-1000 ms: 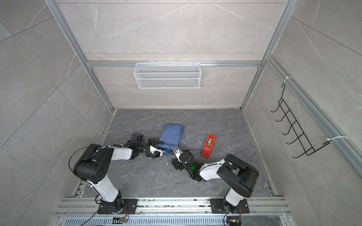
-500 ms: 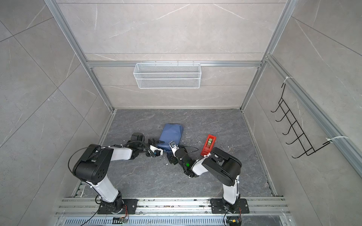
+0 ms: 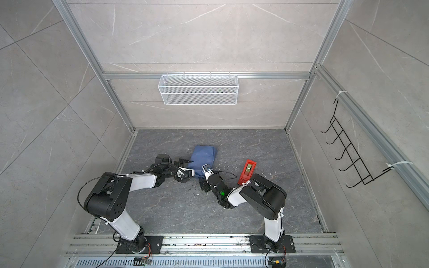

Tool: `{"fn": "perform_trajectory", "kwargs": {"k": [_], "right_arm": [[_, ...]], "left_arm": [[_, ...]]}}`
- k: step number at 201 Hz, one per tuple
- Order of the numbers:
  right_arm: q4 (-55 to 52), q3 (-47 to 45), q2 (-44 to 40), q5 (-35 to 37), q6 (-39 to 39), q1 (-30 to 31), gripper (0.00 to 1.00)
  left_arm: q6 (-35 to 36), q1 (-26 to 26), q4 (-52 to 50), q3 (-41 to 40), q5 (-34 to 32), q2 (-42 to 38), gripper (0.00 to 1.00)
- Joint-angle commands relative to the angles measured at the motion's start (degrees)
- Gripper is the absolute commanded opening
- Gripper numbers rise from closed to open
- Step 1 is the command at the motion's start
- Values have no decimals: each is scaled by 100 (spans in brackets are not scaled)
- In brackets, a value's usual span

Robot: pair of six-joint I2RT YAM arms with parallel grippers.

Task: Wrap a gift box in wrapping paper
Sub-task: Fifth fold the wrapping paper around the gift box.

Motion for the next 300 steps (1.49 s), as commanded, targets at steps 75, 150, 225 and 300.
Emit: {"fn": "perform_trajectory", "kwargs": {"k": [75, 150, 225, 300], "right_arm": [[-181, 142, 7, 17, 341, -60, 77], [-824, -209, -982, -39, 324, -77, 78], [-515, -17, -291, -70, 564, -126, 97], [-759, 857, 353, 280, 579, -151, 94]], "left_arm": [[17, -143, -1473, 772, -156, 144, 60], [4, -141, -1547, 746, -365, 222, 56], [-216, -161, -1594, 834, -419, 275, 49], [-120, -195, -1578, 841, -401, 336, 49]]}}
